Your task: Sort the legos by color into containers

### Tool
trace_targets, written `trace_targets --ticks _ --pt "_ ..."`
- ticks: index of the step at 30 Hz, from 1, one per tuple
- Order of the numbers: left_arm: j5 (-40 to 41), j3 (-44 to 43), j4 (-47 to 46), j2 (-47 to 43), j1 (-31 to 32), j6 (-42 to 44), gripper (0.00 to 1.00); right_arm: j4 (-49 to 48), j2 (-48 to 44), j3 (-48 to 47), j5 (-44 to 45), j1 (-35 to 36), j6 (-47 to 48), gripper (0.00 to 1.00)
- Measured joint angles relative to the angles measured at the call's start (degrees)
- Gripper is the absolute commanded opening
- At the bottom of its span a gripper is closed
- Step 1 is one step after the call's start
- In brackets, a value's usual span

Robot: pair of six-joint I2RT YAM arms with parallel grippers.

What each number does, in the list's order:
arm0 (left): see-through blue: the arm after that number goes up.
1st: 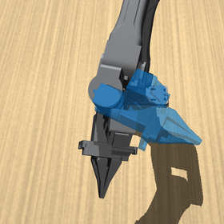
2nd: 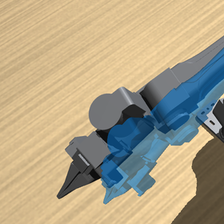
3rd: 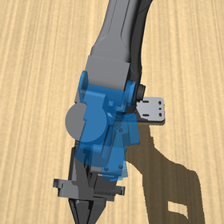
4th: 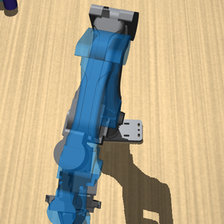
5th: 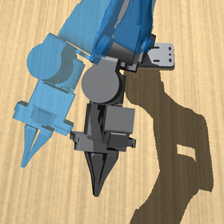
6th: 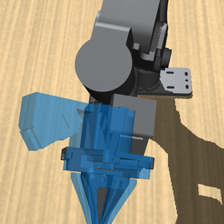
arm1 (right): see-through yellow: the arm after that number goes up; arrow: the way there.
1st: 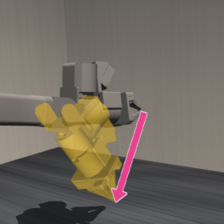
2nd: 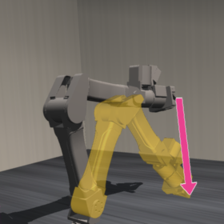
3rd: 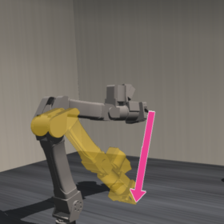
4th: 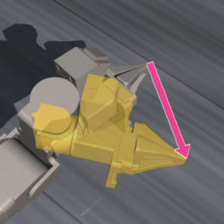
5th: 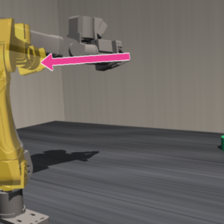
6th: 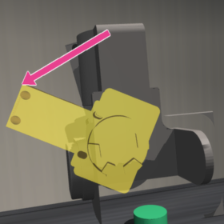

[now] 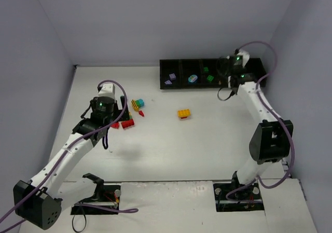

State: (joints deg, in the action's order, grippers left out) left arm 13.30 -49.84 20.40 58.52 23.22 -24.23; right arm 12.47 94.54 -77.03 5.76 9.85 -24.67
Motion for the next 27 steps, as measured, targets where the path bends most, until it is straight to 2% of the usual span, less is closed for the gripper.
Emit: trace_targets --ticks 3,6,12,15,18,19,21,22,25,27 --pt "-0.2 0.1 -0.7 0.7 0.0 0.9 0.93 -2.6 4.0 -11.4 0.3 -6.6 0.5 0.0" --pt "-0.5 0.0 -0.8 1.9 0.0 1.3 0.92 -3.4 10.7 -20.3 0.4 -10.2 0.7 0.0" --pt "-1.9 0.0 -1.0 2.6 0.0 1.6 0.92 -3.3 28.5 -36.3 -1.0 -13.7 1.1 0.04" --pt "-2.4 0.0 -1.2 3.1 0.0 1.7 0.92 -2.7 35.5 -41.1 -1.8 -14.8 1.3 0.1" --pt "-2.9 0.0 -1.2 4.0 0.0 1.9 0.92 -2.1 41.4 -46.0 -3.4 -15.8 1.6 0.25" --pt "-3.0 0.0 -1.2 4.3 0.0 2.0 0.92 -1.9 42.7 -47.2 -4.2 -16.0 1.7 0.36" --pt "-3.0 0.0 -1.2 4.7 0.0 2.3 0.92 -1.8 44.9 -49.2 -5.7 -16.3 2.1 0.44" --pt "-3.0 0.0 -1.3 4.8 0.0 2.4 0.92 -1.8 45.5 -49.9 -6.4 -16.4 2.3 0.53" --pt "-3.3 0.0 -1.3 5.2 0.0 2.8 0.92 -1.9 45.8 -50.9 -7.9 -16.7 3.3 0.62" --pt "-3.8 0.0 -1.4 5.5 0.0 3.0 0.92 -2.3 45.6 -51.3 -8.7 -16.7 4.0 0.64"
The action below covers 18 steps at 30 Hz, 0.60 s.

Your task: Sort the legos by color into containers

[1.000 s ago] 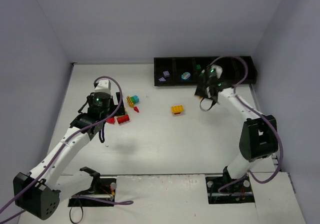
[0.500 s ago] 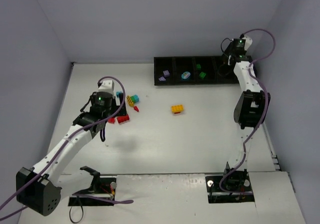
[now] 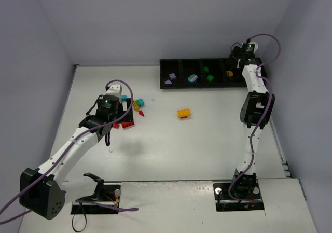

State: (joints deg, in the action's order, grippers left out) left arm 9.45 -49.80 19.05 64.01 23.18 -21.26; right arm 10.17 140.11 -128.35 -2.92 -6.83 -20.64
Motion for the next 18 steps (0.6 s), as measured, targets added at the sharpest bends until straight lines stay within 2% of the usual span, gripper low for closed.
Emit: trace_targets --ticks 1,2,7,11,14,18 --pt "-0.7 0.0 0.0 0.1 0.0 0.2 0.92 0.0 -0.2 0.0 -0.4 0.0 0.3 0.71" --pt "-1.5 0.0 -0.1 0.3 0.0 0.3 0.92 -0.1 -0.5 0.1 -0.7 0.0 0.7 0.72" --pt "-6.9 0.0 -1.5 0.7 0.0 2.0 0.92 -0.5 -4.4 3.8 -2.4 0.1 2.6 0.72" --pt "-11.4 -1.6 -1.7 2.0 0.0 4.4 0.92 -0.8 -13.5 14.9 -4.2 0.7 3.0 0.71" --pt "-12.7 -4.6 -1.7 3.8 0.7 6.7 0.92 -1.5 -22.2 25.4 -4.3 2.8 4.7 0.75" --pt "-12.8 -7.7 -1.9 5.3 2.0 9.0 0.92 -1.8 -32.7 37.6 -4.9 10.8 7.9 0.96"
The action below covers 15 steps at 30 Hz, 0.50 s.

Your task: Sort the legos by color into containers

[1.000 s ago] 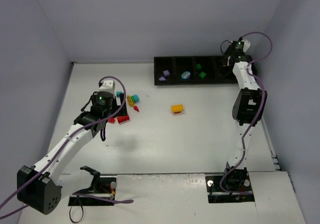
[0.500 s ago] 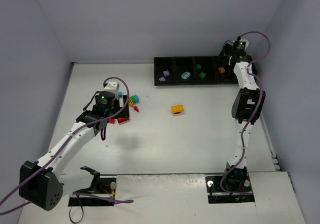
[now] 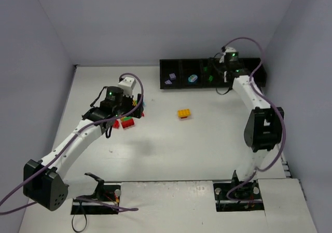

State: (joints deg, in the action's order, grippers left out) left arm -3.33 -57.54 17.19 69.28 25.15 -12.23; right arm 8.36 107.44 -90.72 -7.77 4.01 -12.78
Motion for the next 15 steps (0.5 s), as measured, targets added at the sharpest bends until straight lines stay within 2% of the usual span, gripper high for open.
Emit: trace_targets --ticks 2,7,11,15 --pt "0.1 0.0 0.0 -0.2 0.4 0.3 0.92 -0.4 -3.5 4.7 -0.7 4.8 1.1 1.0" --pt "1.2 1.7 0.0 -2.1 0.4 0.1 0.92 1.8 -5.7 11.6 -0.6 15.8 2.4 1.0" --pt "1.9 4.8 0.1 -4.7 0.4 -0.2 0.92 4.9 -4.4 13.2 2.6 21.6 2.4 1.0" --pt "2.1 7.1 0.4 -6.0 0.4 -0.4 0.92 5.6 -3.2 13.2 4.3 23.7 1.8 1.0"
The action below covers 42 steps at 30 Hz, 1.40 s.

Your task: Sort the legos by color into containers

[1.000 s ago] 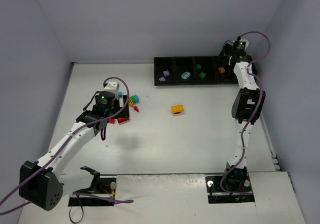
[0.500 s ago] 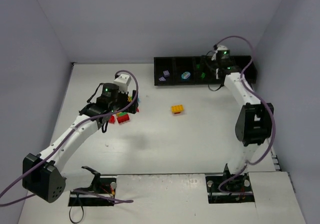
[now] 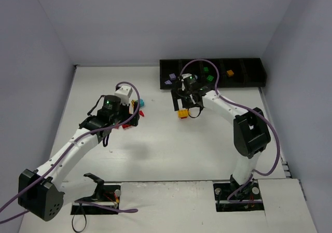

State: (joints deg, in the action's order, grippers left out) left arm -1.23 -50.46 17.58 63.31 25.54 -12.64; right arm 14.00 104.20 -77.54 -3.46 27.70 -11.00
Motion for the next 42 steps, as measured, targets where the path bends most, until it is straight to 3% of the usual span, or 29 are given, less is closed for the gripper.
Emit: trace_targets --ticks 14,20,23,24,26,27,30,36,42 --pt "0.0 0.2 0.1 0.9 0.0 0.0 0.92 3.8 8.0 -1.1 7.4 3.8 -3.6 0.99" --pt "0.0 0.2 0.1 0.9 0.0 0.0 0.92 4.0 8.2 -1.9 8.4 3.8 -4.2 0.82" --pt "0.0 0.2 0.1 0.9 0.0 0.0 0.92 4.0 8.2 -2.4 8.6 3.8 -4.3 0.67" --pt "0.0 0.2 0.1 0.9 0.0 0.1 0.92 4.0 8.2 -2.4 8.6 3.8 -4.4 0.53" --pt "0.0 0.2 0.1 0.9 0.0 0.1 0.92 4.0 8.2 -2.4 8.8 3.8 -4.3 0.36" --pt "0.0 0.2 0.1 0.9 0.0 0.1 0.92 4.0 8.2 -2.5 8.8 3.8 -4.6 0.17" --pt "-0.4 0.2 0.1 0.7 0.0 0.2 0.92 4.0 8.2 -2.5 8.6 3.8 -4.3 0.0" --pt "-3.9 0.4 -1.0 -1.1 0.0 0.8 0.92 4.0 5.8 -2.4 4.1 3.5 -3.2 0.0" --pt "-10.4 2.8 -3.7 -6.6 1.9 4.7 0.91 3.4 -5.5 -1.8 -8.9 0.2 -1.8 0.0"
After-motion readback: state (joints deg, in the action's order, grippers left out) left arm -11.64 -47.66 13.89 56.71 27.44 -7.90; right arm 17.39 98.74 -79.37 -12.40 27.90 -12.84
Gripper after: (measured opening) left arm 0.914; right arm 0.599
